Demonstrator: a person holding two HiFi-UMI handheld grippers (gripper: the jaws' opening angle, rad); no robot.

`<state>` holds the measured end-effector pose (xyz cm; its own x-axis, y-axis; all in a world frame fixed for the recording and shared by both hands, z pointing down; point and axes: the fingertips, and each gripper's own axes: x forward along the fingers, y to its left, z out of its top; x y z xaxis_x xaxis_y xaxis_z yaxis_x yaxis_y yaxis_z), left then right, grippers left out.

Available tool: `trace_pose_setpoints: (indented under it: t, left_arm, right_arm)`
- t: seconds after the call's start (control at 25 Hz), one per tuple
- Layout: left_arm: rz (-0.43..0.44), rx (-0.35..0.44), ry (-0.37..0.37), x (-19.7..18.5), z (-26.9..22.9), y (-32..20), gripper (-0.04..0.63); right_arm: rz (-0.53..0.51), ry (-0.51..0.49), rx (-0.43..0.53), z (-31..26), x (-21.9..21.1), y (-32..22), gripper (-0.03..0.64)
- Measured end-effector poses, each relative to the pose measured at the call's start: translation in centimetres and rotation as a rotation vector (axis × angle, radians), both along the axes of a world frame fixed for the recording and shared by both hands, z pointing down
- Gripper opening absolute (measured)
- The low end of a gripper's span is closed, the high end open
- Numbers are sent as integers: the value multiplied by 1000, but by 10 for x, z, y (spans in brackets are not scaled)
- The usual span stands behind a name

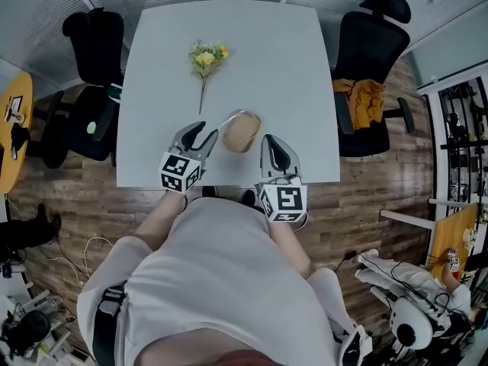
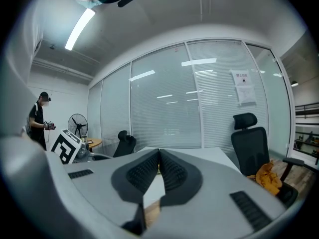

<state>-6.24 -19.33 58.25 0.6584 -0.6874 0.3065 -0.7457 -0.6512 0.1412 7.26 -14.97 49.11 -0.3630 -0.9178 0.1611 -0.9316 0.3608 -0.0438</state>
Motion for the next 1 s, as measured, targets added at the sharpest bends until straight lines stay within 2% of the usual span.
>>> trace_pose_setpoints:
  t: [0.36,0.92,1.0]
  left_arm:
    - [45,-157,-59,5,63,-2,169]
    - [94,-445,-13,12,132,0,258]
    - [105,-483,-11,15,139,2,300]
  right_arm:
    - [8,35,9,-1,1,-1,9]
    - [16,51,-1,3,3,-5,9]
    - [4,85,12,1,0,-4,9]
